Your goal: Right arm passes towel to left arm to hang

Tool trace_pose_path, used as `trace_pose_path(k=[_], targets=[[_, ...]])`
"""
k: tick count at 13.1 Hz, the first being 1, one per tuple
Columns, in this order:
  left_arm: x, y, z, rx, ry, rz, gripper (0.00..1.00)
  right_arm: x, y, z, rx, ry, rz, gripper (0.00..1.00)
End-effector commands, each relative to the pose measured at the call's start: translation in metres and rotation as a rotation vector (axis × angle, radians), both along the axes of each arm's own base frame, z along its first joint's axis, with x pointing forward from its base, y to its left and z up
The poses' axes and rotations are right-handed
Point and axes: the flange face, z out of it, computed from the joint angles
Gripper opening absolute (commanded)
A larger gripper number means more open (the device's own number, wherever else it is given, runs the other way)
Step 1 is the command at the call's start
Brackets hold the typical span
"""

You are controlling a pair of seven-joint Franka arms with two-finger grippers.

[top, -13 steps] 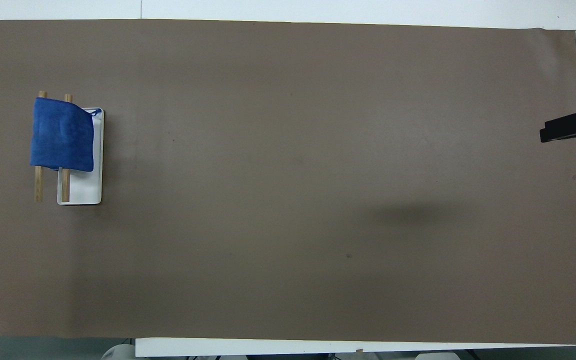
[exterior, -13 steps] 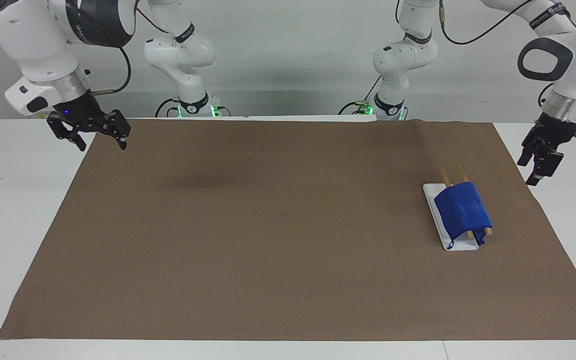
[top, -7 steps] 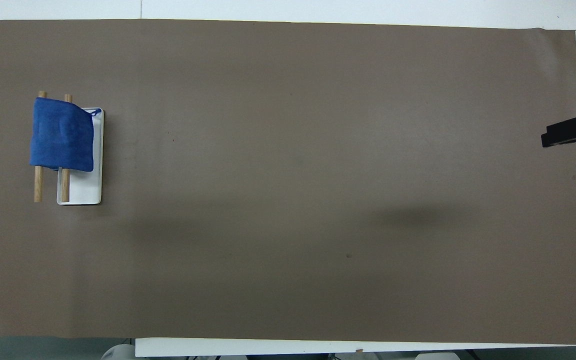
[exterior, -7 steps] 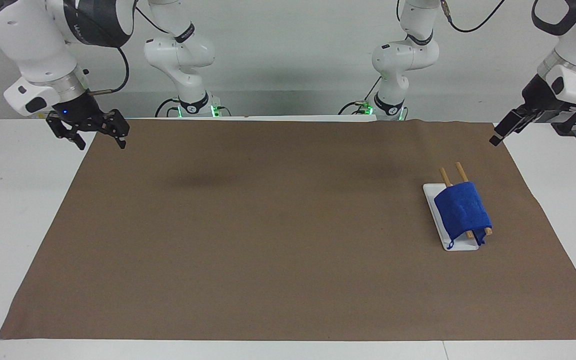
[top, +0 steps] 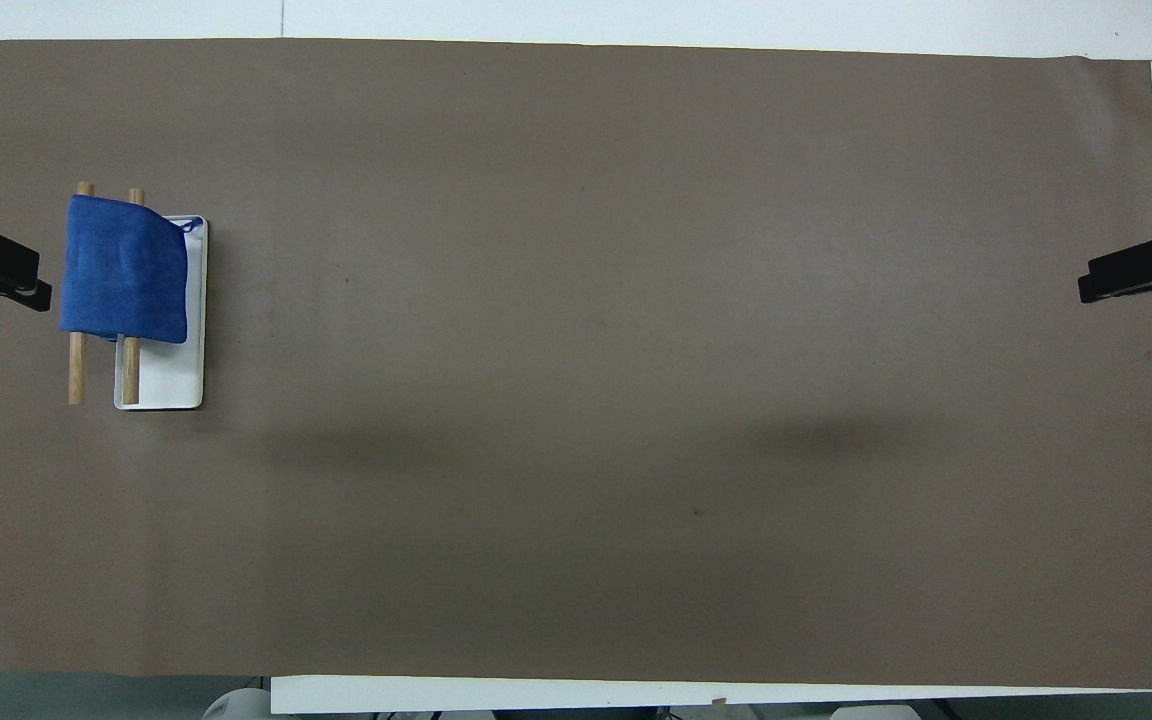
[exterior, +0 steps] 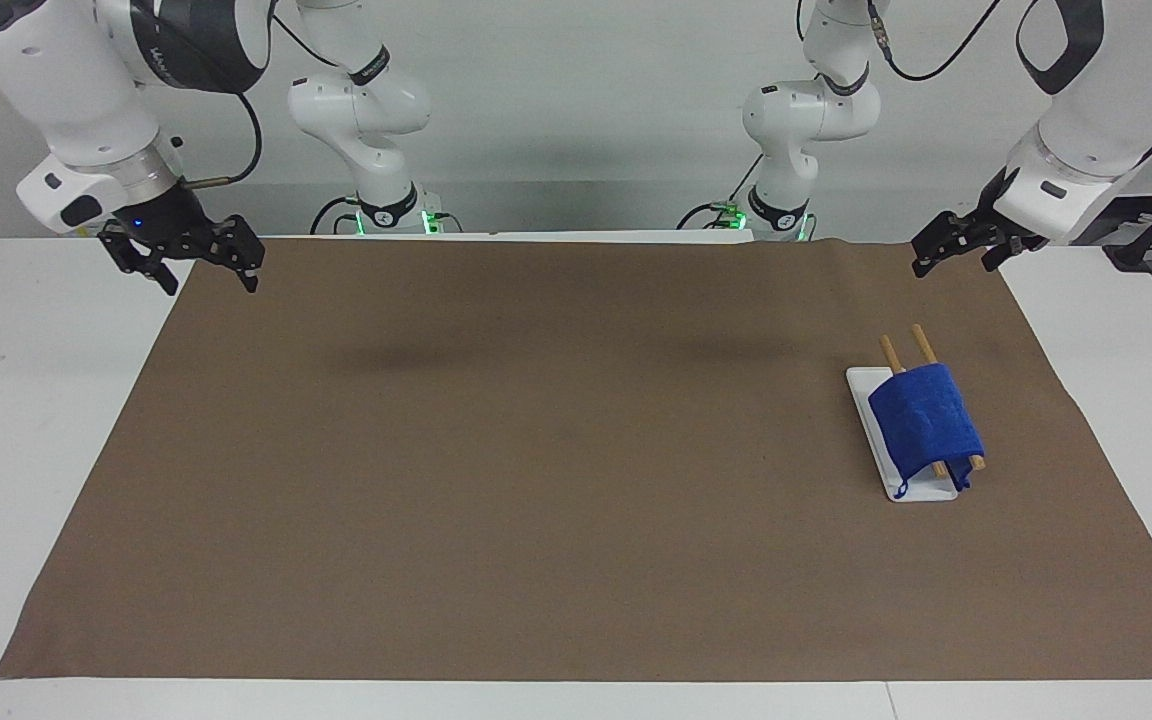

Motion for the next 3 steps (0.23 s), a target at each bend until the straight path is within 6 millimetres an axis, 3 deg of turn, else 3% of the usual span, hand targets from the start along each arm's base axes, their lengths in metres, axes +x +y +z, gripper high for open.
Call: trace_pose_path(k=[1, 3], targets=[[-0.0041, 0.0010, 0.0020, 0.004, -0.002, -0.019, 1.00, -0.0065, -0.0007, 0.0021, -0.009, 0.003, 0.019, 1.00], [-0.0042, -0.0017, 0.0031, -0.011, -0.007, -0.016, 1.00, -0.0066, -0.0016, 0.0021, -0.009, 0.003, 0.018, 1.00]])
